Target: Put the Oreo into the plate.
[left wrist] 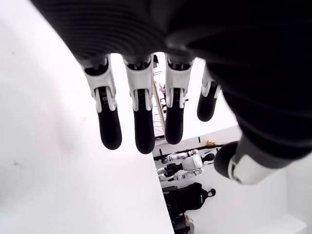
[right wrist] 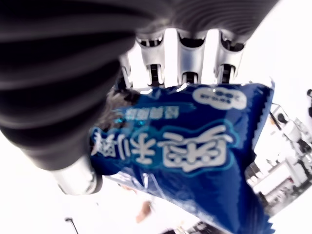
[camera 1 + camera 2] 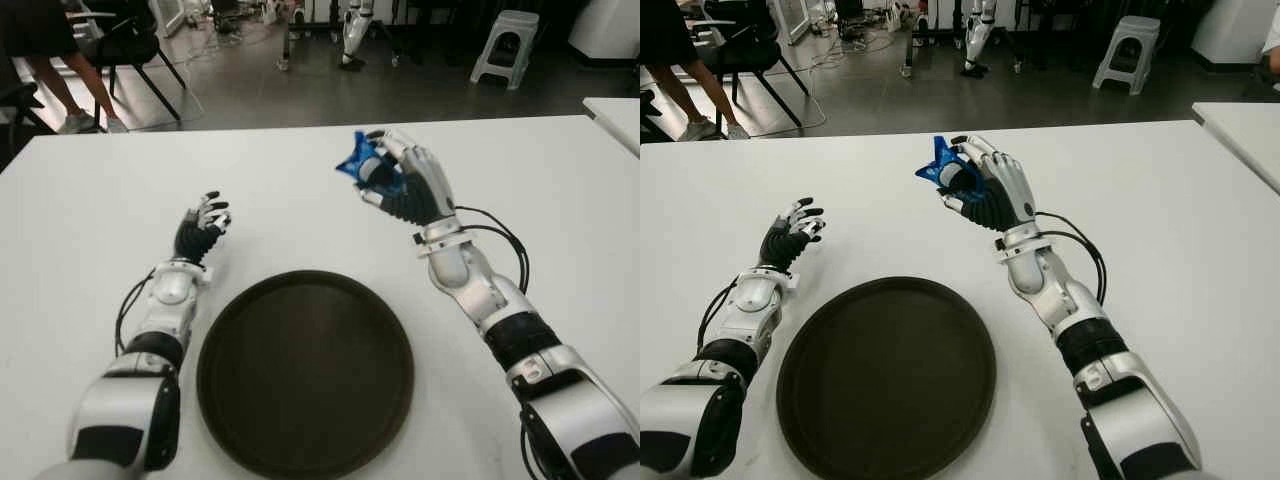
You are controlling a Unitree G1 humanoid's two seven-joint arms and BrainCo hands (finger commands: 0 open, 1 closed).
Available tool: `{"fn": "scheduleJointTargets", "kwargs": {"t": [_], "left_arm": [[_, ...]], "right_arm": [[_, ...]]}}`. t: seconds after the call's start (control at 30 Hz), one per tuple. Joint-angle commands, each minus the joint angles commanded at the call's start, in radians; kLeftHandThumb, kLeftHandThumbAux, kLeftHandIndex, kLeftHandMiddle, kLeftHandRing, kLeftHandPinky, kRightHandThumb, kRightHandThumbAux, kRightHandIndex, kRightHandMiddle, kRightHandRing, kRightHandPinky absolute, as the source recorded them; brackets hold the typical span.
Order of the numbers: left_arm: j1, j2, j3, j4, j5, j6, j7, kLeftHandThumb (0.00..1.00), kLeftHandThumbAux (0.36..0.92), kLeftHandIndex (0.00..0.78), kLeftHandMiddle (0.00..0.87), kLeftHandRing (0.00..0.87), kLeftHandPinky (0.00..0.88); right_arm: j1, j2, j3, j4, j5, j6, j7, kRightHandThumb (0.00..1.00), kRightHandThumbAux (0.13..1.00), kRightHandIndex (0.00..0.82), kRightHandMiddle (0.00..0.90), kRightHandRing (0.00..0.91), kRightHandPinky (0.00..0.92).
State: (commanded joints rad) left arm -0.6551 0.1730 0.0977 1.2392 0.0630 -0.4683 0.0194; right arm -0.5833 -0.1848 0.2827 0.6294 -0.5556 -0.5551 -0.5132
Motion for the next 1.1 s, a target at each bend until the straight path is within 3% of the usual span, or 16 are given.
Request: {"fn": "scheduleJointTargets", "kwargs": {"t": [0.27, 0.4, 0.53, 0.67, 0.87, 0.97, 1.1], "left_arm": [[-0.004, -0.002, 0.002, 0.005, -0.001, 0.004, -0.001, 0.076, 0.620, 0.147, 0.226, 0.247, 0.284], [-0.005, -0.003, 0.002, 0.006, -0.001, 0.000, -0.004, 0.079, 0.630, 0.148, 0.229, 0.250, 0.290], [-0.007, -0.003, 0.002, 0.008, -0.001, 0.003, -0.003, 0.077, 0.630, 0.146, 0.230, 0.253, 0.295], [-0.009, -0.003, 0.003, 0.010, -0.001, 0.008, -0.001, 0.078, 0.618, 0.145, 0.226, 0.250, 0.292], [-0.013, -0.003, 0.000, 0.013, 0.003, 0.011, 0.007, 0.063, 0.606, 0.146, 0.226, 0.248, 0.287], [-0.013, 0.000, -0.005, 0.014, 0.010, 0.010, 0.012, 0.056, 0.608, 0.146, 0.231, 0.248, 0.287], [-0.014, 0.001, -0.005, 0.015, 0.010, 0.010, 0.010, 0.060, 0.613, 0.148, 0.231, 0.246, 0.285]], "right_arm": [[0.029, 0.018, -0.004, -0.052, -0.004, -0.008, -0.005, 0.696, 0.722, 0.436, 0.785, 0.796, 0.790], [0.071, 0.054, 0.016, -0.100, -0.007, -0.012, 0.003, 0.696, 0.722, 0.436, 0.779, 0.790, 0.786], [0.106, 0.064, 0.031, -0.138, 0.004, -0.010, 0.053, 0.697, 0.722, 0.436, 0.774, 0.786, 0.780], [0.124, 0.057, 0.045, -0.178, 0.047, 0.000, 0.182, 0.697, 0.722, 0.436, 0.775, 0.785, 0.776], [0.198, 0.041, 0.079, -0.322, 0.115, 0.043, 0.392, 0.694, 0.723, 0.437, 0.782, 0.787, 0.782], [0.247, 0.006, 0.096, -0.443, 0.195, 0.062, 0.537, 0.693, 0.723, 0.437, 0.788, 0.790, 0.787], [0.268, -0.025, 0.096, -0.530, 0.296, 0.095, 0.682, 0.693, 0.723, 0.437, 0.792, 0.791, 0.785]]}}
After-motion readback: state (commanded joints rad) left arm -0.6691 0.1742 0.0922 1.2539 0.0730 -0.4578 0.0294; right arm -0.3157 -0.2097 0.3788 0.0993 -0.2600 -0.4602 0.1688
